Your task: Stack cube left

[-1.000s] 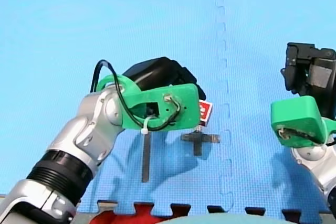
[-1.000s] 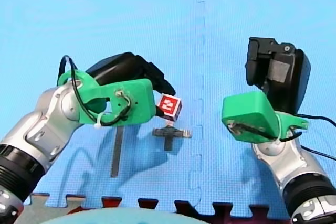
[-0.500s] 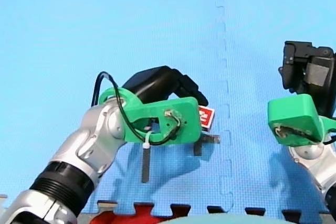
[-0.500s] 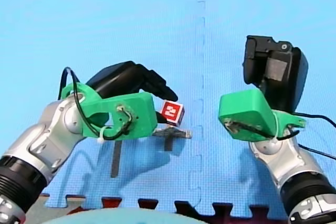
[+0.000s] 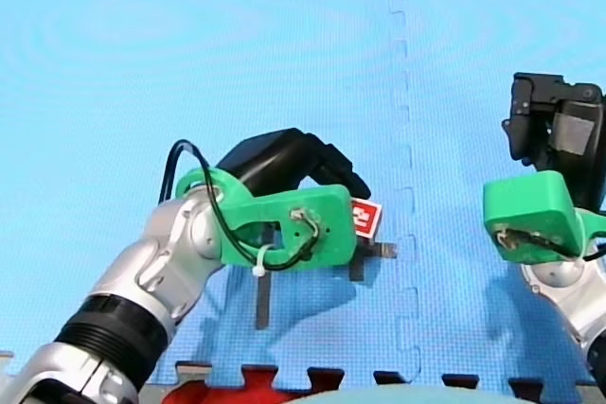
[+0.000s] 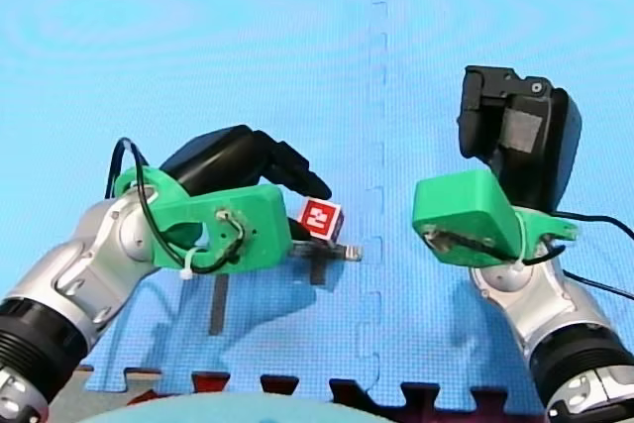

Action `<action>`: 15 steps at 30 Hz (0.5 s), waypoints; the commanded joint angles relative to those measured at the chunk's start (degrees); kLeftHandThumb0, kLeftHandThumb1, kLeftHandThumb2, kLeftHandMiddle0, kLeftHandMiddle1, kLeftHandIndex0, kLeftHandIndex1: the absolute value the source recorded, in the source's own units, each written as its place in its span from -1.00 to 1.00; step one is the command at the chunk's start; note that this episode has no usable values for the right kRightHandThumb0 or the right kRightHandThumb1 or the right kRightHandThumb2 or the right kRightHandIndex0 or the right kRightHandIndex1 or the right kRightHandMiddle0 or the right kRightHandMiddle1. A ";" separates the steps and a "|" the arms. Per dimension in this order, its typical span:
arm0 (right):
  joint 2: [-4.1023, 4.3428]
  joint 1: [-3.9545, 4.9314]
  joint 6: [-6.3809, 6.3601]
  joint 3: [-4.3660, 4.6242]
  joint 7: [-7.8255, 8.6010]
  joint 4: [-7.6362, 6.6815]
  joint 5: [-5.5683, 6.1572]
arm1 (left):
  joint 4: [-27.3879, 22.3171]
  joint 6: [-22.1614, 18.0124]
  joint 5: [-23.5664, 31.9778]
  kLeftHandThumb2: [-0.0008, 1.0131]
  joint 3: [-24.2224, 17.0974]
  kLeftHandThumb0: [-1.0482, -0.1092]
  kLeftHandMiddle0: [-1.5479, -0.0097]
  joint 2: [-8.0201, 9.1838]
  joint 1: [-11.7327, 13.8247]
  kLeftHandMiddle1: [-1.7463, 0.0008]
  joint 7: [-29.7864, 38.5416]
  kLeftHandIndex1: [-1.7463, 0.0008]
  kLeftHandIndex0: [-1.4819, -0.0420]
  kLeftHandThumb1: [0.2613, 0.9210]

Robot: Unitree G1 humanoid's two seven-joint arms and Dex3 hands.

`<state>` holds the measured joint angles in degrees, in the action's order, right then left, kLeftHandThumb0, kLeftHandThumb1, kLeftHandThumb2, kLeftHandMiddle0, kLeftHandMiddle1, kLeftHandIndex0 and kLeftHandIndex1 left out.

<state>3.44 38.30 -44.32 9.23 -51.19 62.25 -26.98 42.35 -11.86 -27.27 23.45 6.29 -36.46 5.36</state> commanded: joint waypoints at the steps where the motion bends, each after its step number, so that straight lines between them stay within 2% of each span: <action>1: 0.30 0.18 -0.18 -0.05 -0.18 0.02 0.01 | 0.38 0.07 0.36 -1.00 -0.28 0.36 -0.27 0.08 -0.50 -1.00 0.36 0.95 -0.89 0.69; 11: 0.15 0.07 -0.14 0.13 -0.60 0.02 -0.13 | 0.83 0.48 0.69 -1.00 -0.30 0.37 -0.28 0.07 -0.80 -1.00 1.56 0.93 -0.89 0.69; 15: 0.11 0.07 -0.20 0.12 -0.57 0.03 -0.06 | 0.82 2.04 -0.15 -1.00 0.38 0.37 -0.28 0.16 -1.34 -1.00 2.33 0.93 -0.89 0.69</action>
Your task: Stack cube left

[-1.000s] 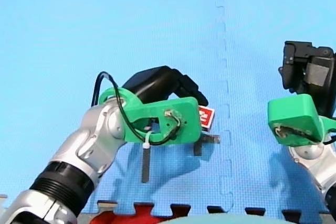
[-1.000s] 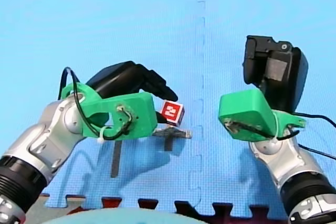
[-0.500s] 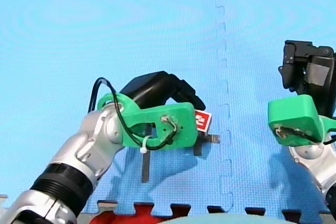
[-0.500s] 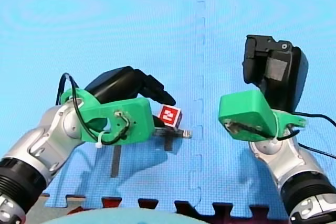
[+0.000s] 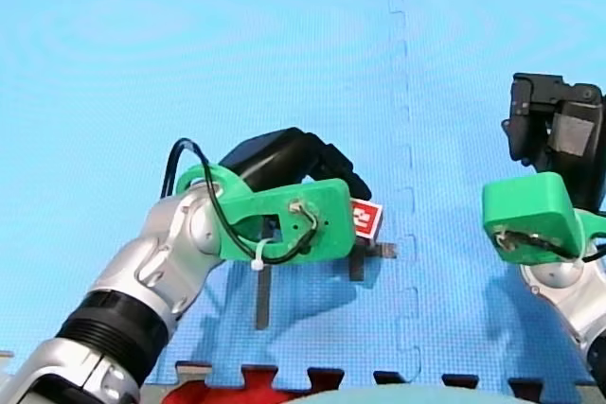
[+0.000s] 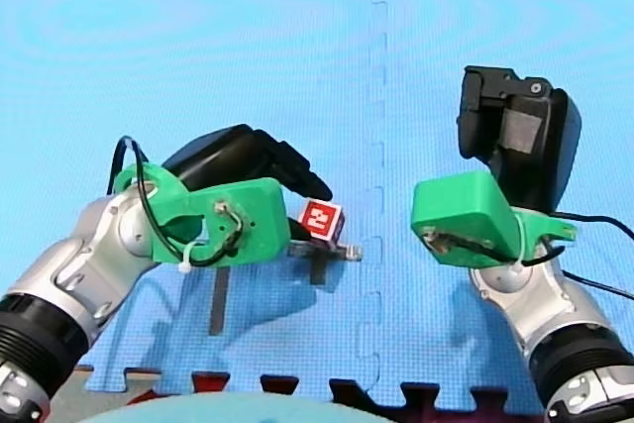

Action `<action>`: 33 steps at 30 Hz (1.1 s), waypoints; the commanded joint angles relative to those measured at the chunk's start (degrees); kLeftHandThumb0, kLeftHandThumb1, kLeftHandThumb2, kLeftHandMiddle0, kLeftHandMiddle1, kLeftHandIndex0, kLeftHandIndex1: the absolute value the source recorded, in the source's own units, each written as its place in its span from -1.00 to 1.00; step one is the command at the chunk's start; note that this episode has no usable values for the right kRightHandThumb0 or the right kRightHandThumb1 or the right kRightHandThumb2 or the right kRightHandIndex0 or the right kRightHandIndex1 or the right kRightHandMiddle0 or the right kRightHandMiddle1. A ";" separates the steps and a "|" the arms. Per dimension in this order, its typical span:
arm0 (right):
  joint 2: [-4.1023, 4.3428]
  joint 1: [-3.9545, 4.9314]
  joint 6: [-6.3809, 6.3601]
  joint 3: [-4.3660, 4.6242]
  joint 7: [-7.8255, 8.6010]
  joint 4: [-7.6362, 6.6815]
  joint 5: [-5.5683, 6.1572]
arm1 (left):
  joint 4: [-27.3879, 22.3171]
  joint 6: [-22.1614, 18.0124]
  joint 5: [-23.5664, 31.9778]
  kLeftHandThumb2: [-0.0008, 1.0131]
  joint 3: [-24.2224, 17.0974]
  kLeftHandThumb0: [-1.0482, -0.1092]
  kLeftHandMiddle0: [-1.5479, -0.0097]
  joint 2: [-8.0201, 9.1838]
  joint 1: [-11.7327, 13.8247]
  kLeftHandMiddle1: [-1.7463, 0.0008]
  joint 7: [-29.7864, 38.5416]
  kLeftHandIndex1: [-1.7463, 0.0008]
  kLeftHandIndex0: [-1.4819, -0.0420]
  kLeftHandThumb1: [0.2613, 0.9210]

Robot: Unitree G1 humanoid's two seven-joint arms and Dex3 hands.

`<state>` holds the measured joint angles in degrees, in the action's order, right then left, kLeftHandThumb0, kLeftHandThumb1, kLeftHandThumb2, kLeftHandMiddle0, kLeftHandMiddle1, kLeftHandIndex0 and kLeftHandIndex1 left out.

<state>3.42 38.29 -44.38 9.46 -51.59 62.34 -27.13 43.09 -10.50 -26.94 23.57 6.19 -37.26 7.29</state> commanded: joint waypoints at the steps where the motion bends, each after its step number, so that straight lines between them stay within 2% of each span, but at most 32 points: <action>1: 0.12 0.08 -0.14 -0.10 -0.18 -0.08 0.09 | -0.03 1.20 -0.78 -1.00 0.52 0.37 -0.29 0.34 -0.70 -1.00 0.74 0.93 -0.88 0.69; 7: -0.05 0.11 -0.09 -0.11 -0.18 -0.15 0.15 | -0.59 3.32 -2.06 -1.00 1.68 0.35 -0.29 0.86 -1.46 -1.00 3.16 0.92 -0.88 0.67; 13: -0.13 0.14 -0.12 -0.18 -0.07 -0.23 0.27 | 0.21 3.61 -1.81 -1.00 1.78 0.35 -0.29 0.99 -1.96 -1.00 4.63 0.91 -0.88 0.66; 27: -0.05 -0.63 -0.27 -0.26 0.23 -1.29 0.37 | 1.96 3.76 -2.73 -1.00 2.67 0.33 -0.30 0.78 -1.78 -1.00 3.15 0.92 -0.82 0.63; 33: -0.21 -0.66 -0.04 -0.23 0.24 -1.37 0.34 | 3.04 3.77 -3.07 -1.00 2.93 0.32 -0.31 0.48 -2.05 -1.00 2.22 0.93 -0.80 0.63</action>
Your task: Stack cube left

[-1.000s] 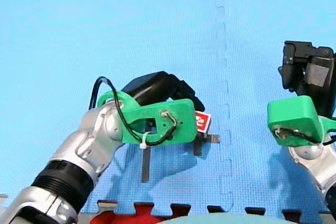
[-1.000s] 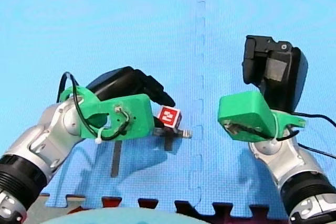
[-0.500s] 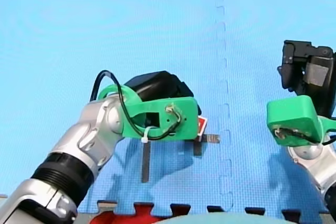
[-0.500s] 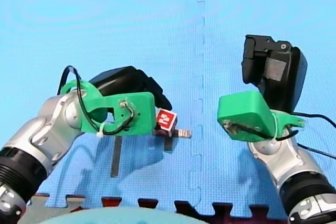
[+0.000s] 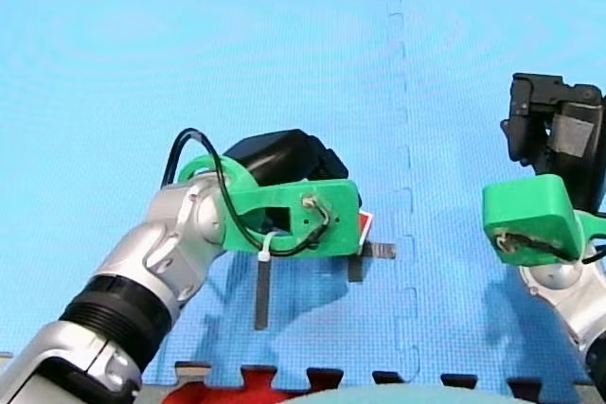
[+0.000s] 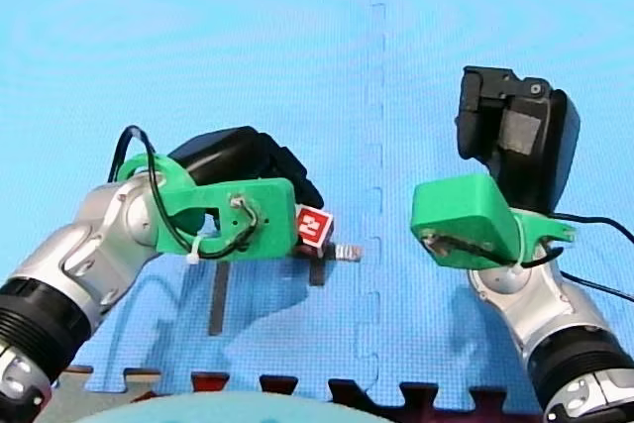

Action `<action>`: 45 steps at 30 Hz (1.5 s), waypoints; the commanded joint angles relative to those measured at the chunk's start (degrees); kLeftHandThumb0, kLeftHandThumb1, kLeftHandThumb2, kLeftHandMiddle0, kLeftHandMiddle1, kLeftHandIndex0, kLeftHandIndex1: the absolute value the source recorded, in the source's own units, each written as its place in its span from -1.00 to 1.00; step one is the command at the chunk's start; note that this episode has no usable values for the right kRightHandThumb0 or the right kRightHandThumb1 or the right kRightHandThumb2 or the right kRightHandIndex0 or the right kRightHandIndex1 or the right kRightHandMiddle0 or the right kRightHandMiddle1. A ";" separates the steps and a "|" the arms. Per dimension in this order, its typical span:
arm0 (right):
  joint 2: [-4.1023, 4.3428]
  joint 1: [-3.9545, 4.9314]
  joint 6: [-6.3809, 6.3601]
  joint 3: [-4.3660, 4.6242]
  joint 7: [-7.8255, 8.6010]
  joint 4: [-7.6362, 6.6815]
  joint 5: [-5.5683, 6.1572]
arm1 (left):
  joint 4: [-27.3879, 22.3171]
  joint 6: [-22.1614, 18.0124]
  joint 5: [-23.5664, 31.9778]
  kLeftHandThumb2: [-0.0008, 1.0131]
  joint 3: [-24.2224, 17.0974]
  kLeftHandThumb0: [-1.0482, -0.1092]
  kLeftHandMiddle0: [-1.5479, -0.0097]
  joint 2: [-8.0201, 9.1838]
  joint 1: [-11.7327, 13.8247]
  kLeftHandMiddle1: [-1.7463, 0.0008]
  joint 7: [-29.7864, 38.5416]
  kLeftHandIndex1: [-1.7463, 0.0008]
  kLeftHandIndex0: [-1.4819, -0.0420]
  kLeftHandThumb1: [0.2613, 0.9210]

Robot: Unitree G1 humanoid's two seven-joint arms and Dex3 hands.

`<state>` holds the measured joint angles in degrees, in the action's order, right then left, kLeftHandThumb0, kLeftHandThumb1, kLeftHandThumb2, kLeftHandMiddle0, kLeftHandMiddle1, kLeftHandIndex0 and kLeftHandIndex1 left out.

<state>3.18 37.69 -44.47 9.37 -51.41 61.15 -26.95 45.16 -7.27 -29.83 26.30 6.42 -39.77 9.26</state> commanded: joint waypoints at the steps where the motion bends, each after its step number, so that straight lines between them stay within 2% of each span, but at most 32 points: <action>1: -0.01 -0.01 0.09 -0.15 0.08 -0.15 0.18 | 1.18 0.29 -0.18 -1.00 0.20 0.32 -0.31 0.27 0.42 -1.00 0.13 0.93 -0.80 0.63; 19: -0.88 0.36 0.63 0.05 -0.59 -0.07 -0.08 | 3.05 -2.74 -0.01 -1.00 0.03 0.30 -0.30 0.16 1.08 -1.00 -2.66 0.94 -0.80 0.61; 30: -1.30 0.95 0.83 -0.04 -0.72 0.15 0.10 | 6.95 -5.85 -0.37 -1.00 0.47 0.29 -0.28 0.06 0.46 -1.00 -4.62 0.95 -0.80 0.60; 39: -1.70 1.30 0.82 -0.16 -0.47 0.04 0.42 | 8.83 -8.80 1.73 -1.00 -0.17 0.27 -0.28 0.61 -0.68 -1.00 -0.24 0.96 -0.79 0.59; 45: -1.99 1.66 1.37 -0.25 -0.32 -0.21 0.56 | 9.88 -10.97 2.87 -1.00 -0.75 0.26 -0.28 1.02 -1.28 -1.00 1.61 0.96 -0.80 0.58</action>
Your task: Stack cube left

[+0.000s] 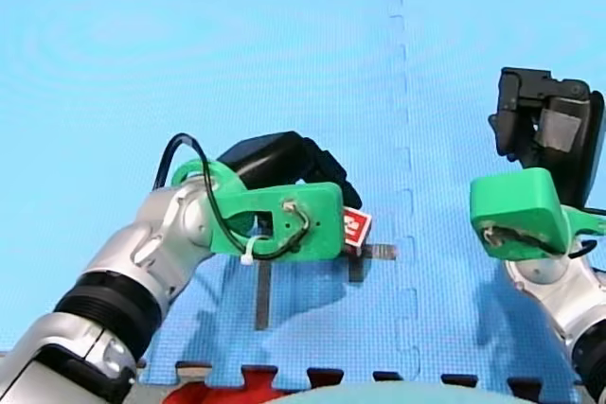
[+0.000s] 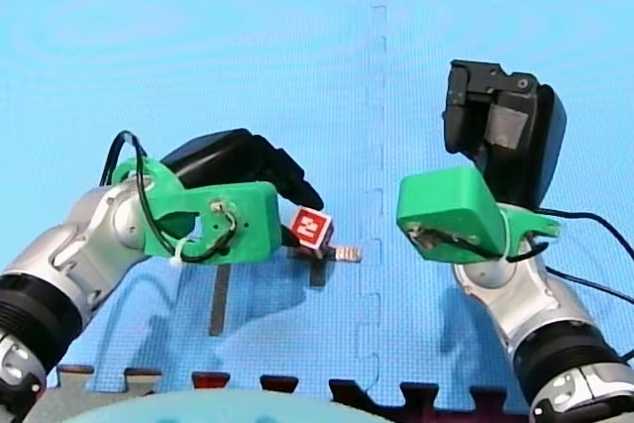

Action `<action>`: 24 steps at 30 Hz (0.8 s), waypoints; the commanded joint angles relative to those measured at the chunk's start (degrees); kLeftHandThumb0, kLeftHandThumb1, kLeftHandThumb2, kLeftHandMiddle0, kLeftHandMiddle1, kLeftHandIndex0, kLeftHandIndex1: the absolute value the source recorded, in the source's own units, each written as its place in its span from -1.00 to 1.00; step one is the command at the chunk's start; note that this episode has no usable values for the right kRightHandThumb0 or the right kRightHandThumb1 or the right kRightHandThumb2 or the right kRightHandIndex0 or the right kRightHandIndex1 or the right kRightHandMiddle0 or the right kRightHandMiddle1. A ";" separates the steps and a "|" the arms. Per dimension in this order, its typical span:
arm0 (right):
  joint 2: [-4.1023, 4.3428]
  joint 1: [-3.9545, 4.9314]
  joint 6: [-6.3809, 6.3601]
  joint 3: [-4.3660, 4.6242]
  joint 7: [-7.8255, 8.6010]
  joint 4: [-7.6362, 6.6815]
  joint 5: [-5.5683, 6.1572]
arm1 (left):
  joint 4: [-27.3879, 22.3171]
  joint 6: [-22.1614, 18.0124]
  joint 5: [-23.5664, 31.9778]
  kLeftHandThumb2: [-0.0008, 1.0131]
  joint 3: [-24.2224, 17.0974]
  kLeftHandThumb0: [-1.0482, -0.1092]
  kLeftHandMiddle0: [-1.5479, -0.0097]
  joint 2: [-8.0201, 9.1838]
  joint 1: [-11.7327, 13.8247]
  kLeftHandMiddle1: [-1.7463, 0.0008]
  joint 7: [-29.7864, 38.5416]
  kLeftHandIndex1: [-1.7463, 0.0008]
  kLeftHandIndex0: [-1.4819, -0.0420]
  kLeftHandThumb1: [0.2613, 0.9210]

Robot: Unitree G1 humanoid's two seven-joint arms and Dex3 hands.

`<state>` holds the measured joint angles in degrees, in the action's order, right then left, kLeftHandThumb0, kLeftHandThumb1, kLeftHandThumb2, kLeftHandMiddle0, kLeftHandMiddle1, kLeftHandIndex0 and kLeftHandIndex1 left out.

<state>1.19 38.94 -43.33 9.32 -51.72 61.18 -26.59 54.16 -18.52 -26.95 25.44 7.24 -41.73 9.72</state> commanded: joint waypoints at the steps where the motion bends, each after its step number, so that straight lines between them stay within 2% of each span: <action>1: -0.04 0.46 0.33 -0.22 -0.01 -0.27 0.21 | 0.97 0.09 0.11 -1.00 0.04 0.26 -0.28 0.24 0.63 -1.00 1.36 0.96 -0.81 0.58; 8: -0.37 0.82 0.93 -0.23 -0.12 -0.22 0.19 | 1.45 -0.38 -0.07 -1.00 0.34 0.25 -0.27 0.63 0.34 -1.00 2.15 0.96 -0.81 0.57; 24: -0.41 0.29 0.68 -0.18 -0.34 -0.79 0.10 | 1.91 1.34 -1.77 -1.00 1.46 0.22 -0.27 0.15 0.51 -1.00 0.04 0.98 -0.79 0.57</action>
<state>0.75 39.25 -42.56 9.29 -51.90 60.61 -26.62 55.33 -18.48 -28.01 26.50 7.25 -42.39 9.30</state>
